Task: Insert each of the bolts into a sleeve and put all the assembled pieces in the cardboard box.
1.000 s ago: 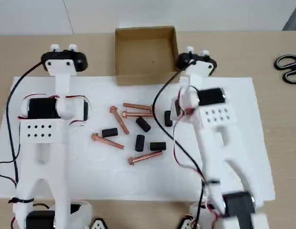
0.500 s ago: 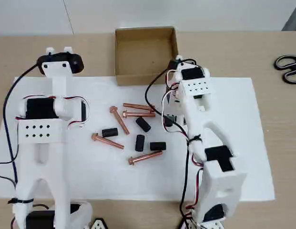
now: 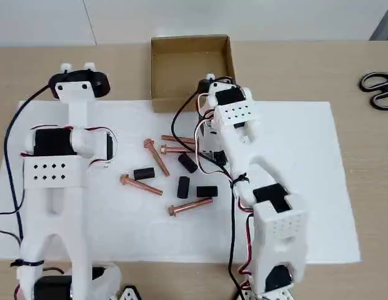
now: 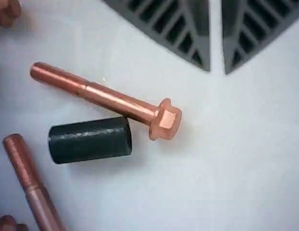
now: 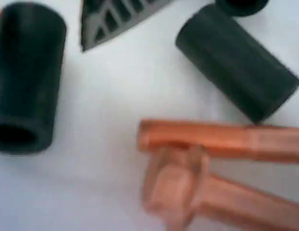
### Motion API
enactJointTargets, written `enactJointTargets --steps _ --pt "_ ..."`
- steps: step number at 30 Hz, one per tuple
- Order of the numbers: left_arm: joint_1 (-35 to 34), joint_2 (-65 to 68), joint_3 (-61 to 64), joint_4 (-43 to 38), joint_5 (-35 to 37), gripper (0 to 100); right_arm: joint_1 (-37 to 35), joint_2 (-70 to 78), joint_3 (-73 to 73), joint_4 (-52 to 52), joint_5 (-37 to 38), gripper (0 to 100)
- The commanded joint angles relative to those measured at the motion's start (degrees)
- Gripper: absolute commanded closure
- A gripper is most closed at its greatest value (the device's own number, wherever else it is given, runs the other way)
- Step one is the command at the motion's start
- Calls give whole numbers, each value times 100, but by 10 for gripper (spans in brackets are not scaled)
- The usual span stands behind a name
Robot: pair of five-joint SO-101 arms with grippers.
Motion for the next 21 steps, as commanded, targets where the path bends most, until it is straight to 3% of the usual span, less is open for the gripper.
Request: enactJointTargets --steps 1,21 --pt "0 -18 -286 35 35 994 -13 -13 -237 -92 62 872" --pt "0 -18 -286 35 35 994 -4 611 -229 -655 70 872"
